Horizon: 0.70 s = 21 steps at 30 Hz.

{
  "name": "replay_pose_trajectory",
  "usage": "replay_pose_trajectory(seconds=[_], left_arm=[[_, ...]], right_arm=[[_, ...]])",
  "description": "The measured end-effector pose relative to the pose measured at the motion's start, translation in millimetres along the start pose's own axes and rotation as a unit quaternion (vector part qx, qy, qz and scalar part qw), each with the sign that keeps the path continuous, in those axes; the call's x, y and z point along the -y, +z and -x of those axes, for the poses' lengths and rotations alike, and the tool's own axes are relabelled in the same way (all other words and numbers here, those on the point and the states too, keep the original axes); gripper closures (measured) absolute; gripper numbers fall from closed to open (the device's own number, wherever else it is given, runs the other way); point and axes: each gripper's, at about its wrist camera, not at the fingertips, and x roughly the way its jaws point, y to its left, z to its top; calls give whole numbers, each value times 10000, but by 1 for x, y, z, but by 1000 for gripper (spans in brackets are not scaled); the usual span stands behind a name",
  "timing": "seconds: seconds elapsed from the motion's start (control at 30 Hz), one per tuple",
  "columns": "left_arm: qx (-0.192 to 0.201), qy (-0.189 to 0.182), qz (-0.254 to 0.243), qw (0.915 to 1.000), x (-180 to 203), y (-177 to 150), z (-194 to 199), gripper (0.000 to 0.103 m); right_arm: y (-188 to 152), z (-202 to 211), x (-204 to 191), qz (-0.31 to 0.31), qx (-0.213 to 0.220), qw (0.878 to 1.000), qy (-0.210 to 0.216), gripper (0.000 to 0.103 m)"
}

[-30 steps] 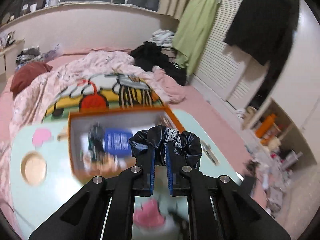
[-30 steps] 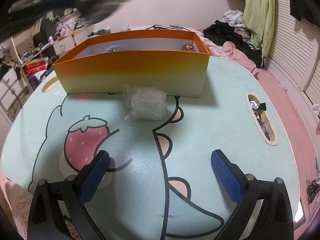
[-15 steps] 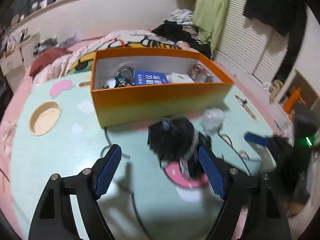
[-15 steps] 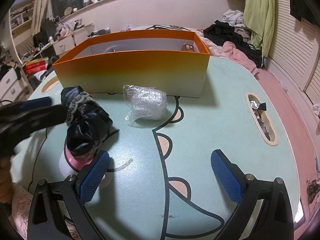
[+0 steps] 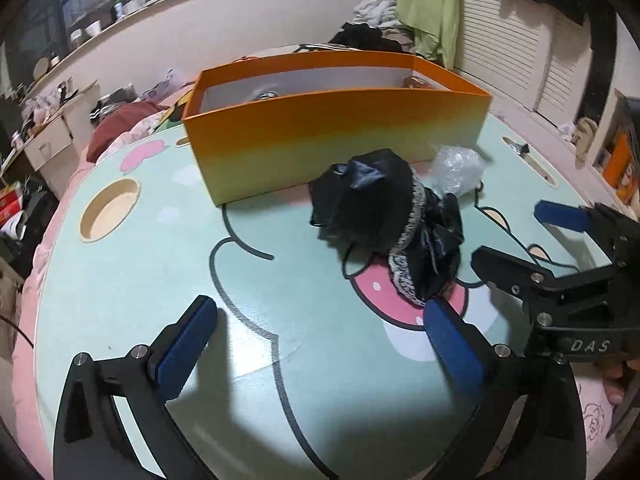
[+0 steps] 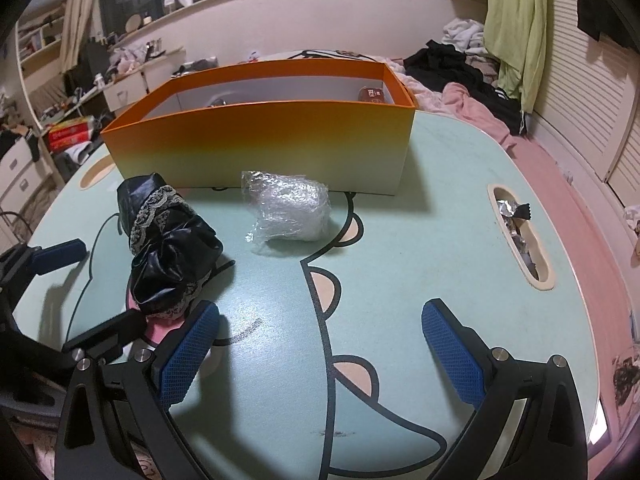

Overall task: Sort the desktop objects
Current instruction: 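Grasp the black lace-trimmed cloth in the box with the left gripper, set it on table, then pick the white fluffy pom-pom from the box with the right gripper, drop beside bag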

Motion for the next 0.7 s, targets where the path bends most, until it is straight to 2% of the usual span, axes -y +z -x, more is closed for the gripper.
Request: replay_pose_trajectory(seconds=[0.17,0.23,0.3,0.37,0.47,0.53,0.6,0.67,0.7], left_arm=[[10,79,84,9999,-3,-6,-2,0],[11,81,87,9999,-3,-6,-2,0],[10,82,92,9999,-2,-6,-2,0],[11,59,97,9999,-3,-7,-2,0],[12,45,95,9999,-4,-8,-3,0],[14,49,93,9999,-5,-8,-3,0],[14,49,96,9999,-5,-8,-2,0],[12,46,97,9999,-4,-8,-3,0],[12,45,96,9999,-4,-8,-3,0]], right_arm=[[-1,0,6,-121,100,9998,106,5],[-1,2,9,-187,169,9996,159,13],[-1,4,5,-116,203,9997,94,34],[0,8,0,-25,262,9996,97,46],[9,26,0,9,590,9981,188,46],[33,42,4,-143,789,9956,486,46],[65,49,7,-197,808,9932,817,46],[102,39,10,-308,544,9928,1023,47],[124,25,11,-358,284,9934,1051,56]])
